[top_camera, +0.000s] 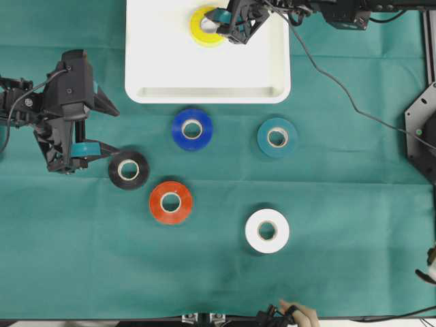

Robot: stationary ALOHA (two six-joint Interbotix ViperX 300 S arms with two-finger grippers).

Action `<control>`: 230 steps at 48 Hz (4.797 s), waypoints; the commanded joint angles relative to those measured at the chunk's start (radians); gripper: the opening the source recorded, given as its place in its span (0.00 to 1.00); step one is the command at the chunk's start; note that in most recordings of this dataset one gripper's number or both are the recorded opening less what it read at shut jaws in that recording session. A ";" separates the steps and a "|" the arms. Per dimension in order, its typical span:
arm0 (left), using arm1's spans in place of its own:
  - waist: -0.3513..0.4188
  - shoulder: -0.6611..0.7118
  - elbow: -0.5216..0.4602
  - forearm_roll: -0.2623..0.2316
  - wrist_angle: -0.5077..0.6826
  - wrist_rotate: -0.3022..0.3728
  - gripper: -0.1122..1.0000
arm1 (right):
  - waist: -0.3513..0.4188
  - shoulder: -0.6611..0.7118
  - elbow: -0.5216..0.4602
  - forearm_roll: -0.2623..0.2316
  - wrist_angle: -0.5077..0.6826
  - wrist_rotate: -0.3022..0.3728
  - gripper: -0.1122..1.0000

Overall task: Put the tape alternately from left to right into the white case.
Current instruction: 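Release the yellow roll in the tray and raise the right gripper, then move the right gripper back out over the blue roll, then lower the left gripper into the black roll's hole and close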

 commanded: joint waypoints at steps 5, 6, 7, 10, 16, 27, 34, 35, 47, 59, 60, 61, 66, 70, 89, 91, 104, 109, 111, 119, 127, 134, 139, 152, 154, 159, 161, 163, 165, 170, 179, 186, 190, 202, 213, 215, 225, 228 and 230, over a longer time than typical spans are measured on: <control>-0.002 -0.008 -0.021 -0.002 -0.005 0.002 0.79 | 0.000 -0.035 -0.020 -0.002 -0.015 0.003 0.87; -0.003 -0.008 -0.021 -0.002 -0.003 0.000 0.79 | 0.000 -0.034 -0.020 -0.002 -0.015 0.003 0.87; -0.003 -0.008 -0.021 -0.002 -0.003 0.002 0.79 | 0.000 -0.034 -0.021 -0.002 -0.014 0.003 0.87; -0.003 -0.008 -0.020 -0.002 -0.003 0.002 0.79 | 0.000 -0.035 -0.021 -0.002 -0.015 0.003 0.87; -0.003 -0.008 -0.021 -0.002 -0.003 0.000 0.79 | 0.002 -0.035 -0.021 -0.002 -0.015 0.003 0.87; -0.003 -0.011 -0.018 -0.002 -0.003 0.000 0.79 | 0.029 -0.104 0.003 -0.002 0.000 0.003 0.87; -0.003 -0.011 -0.018 -0.002 -0.005 0.000 0.78 | 0.061 -0.164 0.032 -0.002 0.000 0.003 0.87; -0.003 -0.011 -0.018 -0.002 -0.003 0.000 0.78 | 0.066 -0.172 0.035 -0.002 0.002 0.003 0.87; -0.002 -0.011 -0.017 -0.002 -0.003 0.000 0.79 | 0.155 -0.252 0.091 -0.002 -0.005 0.003 0.87; -0.003 -0.011 -0.018 -0.003 -0.003 0.000 0.79 | 0.268 -0.301 0.126 0.000 -0.005 0.005 0.87; -0.003 -0.011 -0.018 -0.002 -0.003 0.000 0.79 | 0.278 -0.304 0.130 0.000 -0.005 0.005 0.87; -0.003 -0.011 -0.018 -0.002 -0.003 0.000 0.79 | 0.287 -0.305 0.132 0.002 -0.005 0.006 0.86; -0.002 -0.011 -0.018 -0.002 -0.003 0.000 0.79 | 0.334 -0.319 0.150 0.002 -0.011 0.008 0.86; -0.003 -0.009 -0.017 -0.002 -0.003 0.000 0.79 | 0.370 -0.328 0.164 0.003 -0.020 0.021 0.86; -0.002 -0.005 -0.020 -0.002 -0.003 -0.002 0.78 | 0.472 -0.328 0.221 0.003 -0.023 0.126 0.86; -0.002 -0.005 -0.020 -0.003 -0.003 -0.002 0.79 | 0.482 -0.327 0.227 0.003 -0.017 0.132 0.86; -0.002 -0.003 -0.017 -0.002 -0.003 -0.023 0.79 | 0.523 -0.298 0.239 0.003 0.054 0.175 0.86; -0.003 -0.003 -0.015 -0.002 -0.003 -0.031 0.79 | 0.526 -0.290 0.239 0.002 0.081 0.190 0.86; -0.002 -0.003 -0.015 -0.002 -0.003 -0.034 0.79 | 0.528 -0.287 0.239 0.002 0.092 0.192 0.86; -0.003 -0.002 -0.015 -0.002 -0.003 -0.037 0.79 | 0.529 -0.287 0.239 0.000 0.098 0.192 0.86; -0.003 0.006 -0.020 -0.002 -0.003 -0.038 0.79 | 0.529 -0.287 0.236 -0.002 0.098 0.189 0.86; -0.005 0.017 -0.026 -0.002 -0.003 -0.040 0.79 | 0.529 -0.287 0.236 -0.002 0.098 0.189 0.86; -0.017 0.026 -0.034 -0.003 -0.003 -0.041 0.79 | 0.529 -0.287 0.236 -0.002 0.098 0.189 0.86; -0.069 0.077 -0.058 -0.003 -0.005 -0.074 0.79 | 0.529 -0.287 0.235 -0.002 0.098 0.190 0.86; -0.075 0.089 -0.060 -0.002 -0.003 -0.092 0.79 | 0.529 -0.287 0.235 -0.002 0.098 0.190 0.86; -0.084 0.114 -0.057 -0.002 -0.003 -0.135 0.79 | 0.529 -0.287 0.236 -0.002 0.098 0.190 0.86; -0.086 0.124 -0.057 -0.002 0.003 -0.149 0.79 | 0.529 -0.285 0.236 -0.002 0.098 0.190 0.86; -0.086 0.130 -0.057 -0.002 0.012 -0.161 0.79 | 0.529 -0.285 0.236 -0.002 0.098 0.190 0.86; -0.086 0.135 -0.058 -0.003 0.020 -0.169 0.79 | 0.529 -0.287 0.238 -0.002 0.097 0.189 0.86; -0.086 0.147 -0.061 -0.002 0.028 -0.175 0.79 | 0.529 -0.287 0.238 -0.002 0.094 0.189 0.86; -0.087 0.193 -0.074 -0.002 0.028 -0.178 0.79 | 0.529 -0.285 0.239 -0.002 0.094 0.189 0.86; -0.080 0.236 -0.083 -0.002 0.035 -0.176 0.79 | 0.529 -0.285 0.239 -0.002 0.092 0.189 0.86; -0.072 0.259 -0.083 -0.002 0.048 -0.176 0.79 | 0.529 -0.284 0.241 -0.002 0.094 0.189 0.86; -0.067 0.298 -0.095 -0.002 0.057 -0.178 0.79 | 0.529 -0.268 0.239 -0.002 0.092 0.187 0.86; -0.066 0.337 -0.112 -0.002 0.057 -0.178 0.79 | 0.529 -0.267 0.239 -0.002 0.091 0.187 0.86; -0.067 0.345 -0.115 -0.002 0.057 -0.178 0.79 | 0.529 -0.268 0.239 -0.002 0.091 0.186 0.86; -0.066 0.362 -0.127 0.000 0.057 -0.176 0.78 | 0.529 -0.267 0.241 -0.002 0.091 0.183 0.86; -0.066 0.362 -0.127 0.000 0.057 -0.176 0.78 | 0.529 -0.267 0.241 -0.002 0.091 0.183 0.86; -0.066 0.362 -0.127 -0.002 0.058 -0.176 0.78 | 0.529 -0.267 0.241 -0.002 0.091 0.181 0.86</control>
